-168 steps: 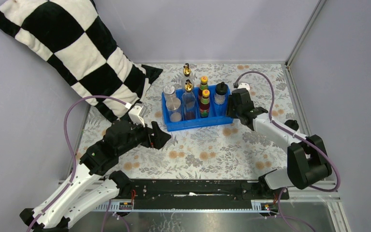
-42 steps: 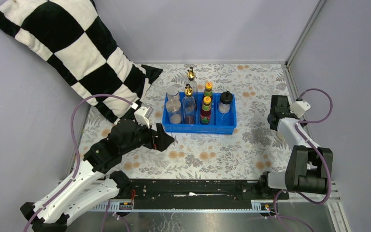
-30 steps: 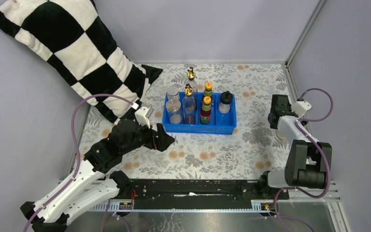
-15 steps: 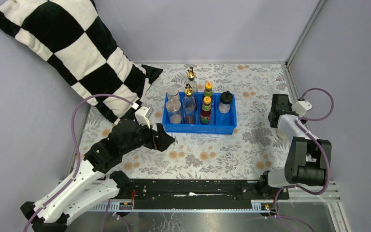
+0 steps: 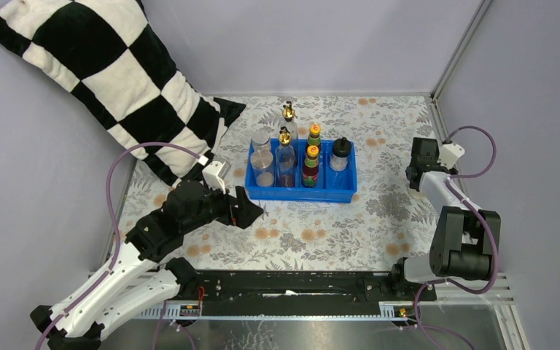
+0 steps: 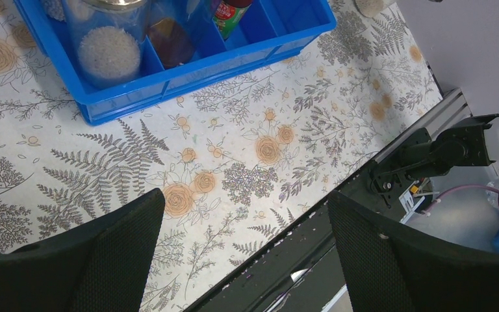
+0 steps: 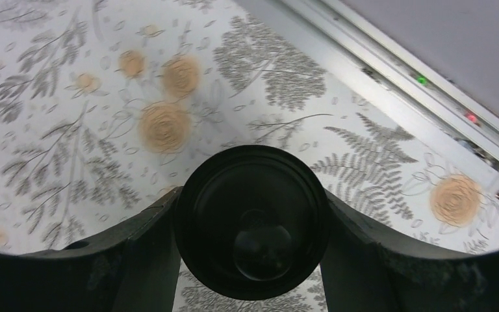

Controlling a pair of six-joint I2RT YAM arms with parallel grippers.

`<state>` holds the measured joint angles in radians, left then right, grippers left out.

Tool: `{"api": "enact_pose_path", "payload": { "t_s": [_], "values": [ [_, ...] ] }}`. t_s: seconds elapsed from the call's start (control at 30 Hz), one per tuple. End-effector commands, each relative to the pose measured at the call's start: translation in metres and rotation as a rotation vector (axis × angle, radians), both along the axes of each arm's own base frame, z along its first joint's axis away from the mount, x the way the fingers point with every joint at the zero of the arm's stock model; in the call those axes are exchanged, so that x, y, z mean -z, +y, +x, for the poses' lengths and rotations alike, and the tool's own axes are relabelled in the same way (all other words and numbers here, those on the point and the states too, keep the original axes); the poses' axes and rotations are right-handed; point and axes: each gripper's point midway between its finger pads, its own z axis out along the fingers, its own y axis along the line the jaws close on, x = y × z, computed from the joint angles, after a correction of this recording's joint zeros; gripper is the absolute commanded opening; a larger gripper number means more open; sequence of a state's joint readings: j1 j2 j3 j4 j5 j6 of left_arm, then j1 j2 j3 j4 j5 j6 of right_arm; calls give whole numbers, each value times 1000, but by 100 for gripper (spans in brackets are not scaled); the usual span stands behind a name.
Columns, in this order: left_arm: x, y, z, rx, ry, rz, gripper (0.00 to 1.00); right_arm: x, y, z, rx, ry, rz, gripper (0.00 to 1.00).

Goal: Organize the condiment bottles
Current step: Pick up the bottle from the center of the board.

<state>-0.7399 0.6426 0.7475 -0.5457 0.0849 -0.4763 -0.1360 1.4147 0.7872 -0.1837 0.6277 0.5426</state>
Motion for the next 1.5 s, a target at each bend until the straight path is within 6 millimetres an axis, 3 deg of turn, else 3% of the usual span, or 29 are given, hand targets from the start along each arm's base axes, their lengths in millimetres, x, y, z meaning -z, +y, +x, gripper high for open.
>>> {"api": "enact_pose_path", "payload": {
  "t_s": [0.0,0.17,0.3,0.53,0.77,1.17,1.47],
  "values": [
    [-11,-1,4,-11,-49,-27,99,15,45,24,-193,26,134,25],
    [-15,2,3,-20,-61,-36,99,18,73,41,-309,75,135,22],
    [-15,2,3,-18,-63,-36,99,15,108,54,-430,96,132,22],
    [-16,2,2,-15,-65,-40,99,6,146,55,-583,126,107,22],
    [-17,1,2,-12,-70,-43,99,-25,137,53,-572,102,15,21],
    [-17,1,1,-11,-70,-45,99,-106,142,54,-606,-13,-41,19],
    [-18,1,1,-12,-72,-47,99,-155,158,54,-677,-71,-45,20]
  ]
}}
